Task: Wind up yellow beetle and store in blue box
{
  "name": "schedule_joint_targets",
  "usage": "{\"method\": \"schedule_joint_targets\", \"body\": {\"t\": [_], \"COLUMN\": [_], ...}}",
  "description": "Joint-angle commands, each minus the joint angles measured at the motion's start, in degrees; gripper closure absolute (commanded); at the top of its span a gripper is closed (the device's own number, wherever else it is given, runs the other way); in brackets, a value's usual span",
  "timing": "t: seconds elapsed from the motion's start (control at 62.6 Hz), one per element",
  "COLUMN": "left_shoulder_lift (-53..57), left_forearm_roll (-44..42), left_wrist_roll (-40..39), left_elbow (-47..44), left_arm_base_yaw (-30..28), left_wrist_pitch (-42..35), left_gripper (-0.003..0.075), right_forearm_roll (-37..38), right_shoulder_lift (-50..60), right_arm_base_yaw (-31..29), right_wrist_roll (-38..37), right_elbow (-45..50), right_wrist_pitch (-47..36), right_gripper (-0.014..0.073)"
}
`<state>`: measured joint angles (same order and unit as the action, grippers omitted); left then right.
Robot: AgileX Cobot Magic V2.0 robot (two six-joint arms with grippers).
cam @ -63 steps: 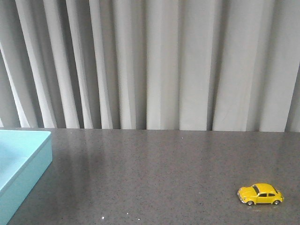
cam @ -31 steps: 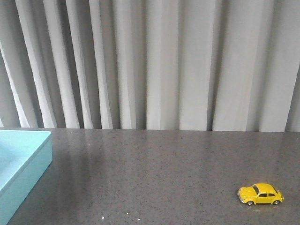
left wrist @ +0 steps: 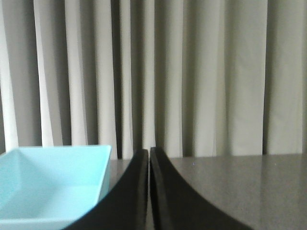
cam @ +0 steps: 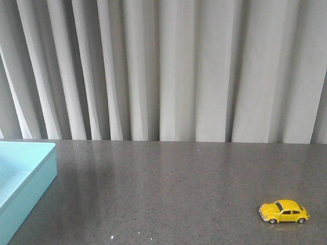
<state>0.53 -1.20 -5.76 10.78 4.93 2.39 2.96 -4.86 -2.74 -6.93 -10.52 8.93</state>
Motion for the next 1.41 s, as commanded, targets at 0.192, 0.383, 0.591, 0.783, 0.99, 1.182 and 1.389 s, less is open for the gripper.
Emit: {"method": "schedule_joint_targets", "body": {"t": [0.192, 0.383, 0.591, 0.783, 0.99, 1.182, 1.389], "left_shoulder_lift": [-15.56, -27.83, -36.68, -41.09, -44.05, -45.74, -45.74], "left_forearm_roll": [-6.22, -6.02, -6.00, -6.00, -6.00, -6.00, -6.00], "left_wrist_roll": [-0.53, -0.53, -0.75, -0.75, -2.66, -2.66, -2.66], "left_elbow": [22.13, 30.70, 31.08, 31.08, 31.08, 31.08, 31.08], "left_arm_base_yaw": [0.27, 0.27, 0.27, 0.27, 0.27, 0.27, 0.27], "left_wrist_pitch": [11.24, 17.51, 20.52, 22.09, 22.22, 22.11, 21.99], "left_gripper": [0.0725, 0.0725, 0.0725, 0.0725, 0.0636, 0.0332, 0.0170], "right_forearm_roll": [4.45, 4.58, 4.25, 4.11, 4.11, 4.16, 1.28], "right_shoulder_lift": [-18.26, -29.16, -36.87, -40.10, -41.30, -41.36, -41.36], "right_arm_base_yaw": [-0.33, -0.33, -0.33, -0.33, -0.33, -0.33, -0.33], "right_wrist_roll": [0.47, 1.85, 3.14, 3.14, 3.26, 3.31, 2.60], "right_elbow": [-20.58, -28.02, -28.12, -28.12, -28.12, -28.12, -28.12], "right_wrist_pitch": [6.29, 11.30, 15.22, 17.80, 18.01, 18.23, 17.88], "right_gripper": [0.0598, 0.0598, 0.0598, 0.0598, 0.0496, 0.0178, -0.0005]}}
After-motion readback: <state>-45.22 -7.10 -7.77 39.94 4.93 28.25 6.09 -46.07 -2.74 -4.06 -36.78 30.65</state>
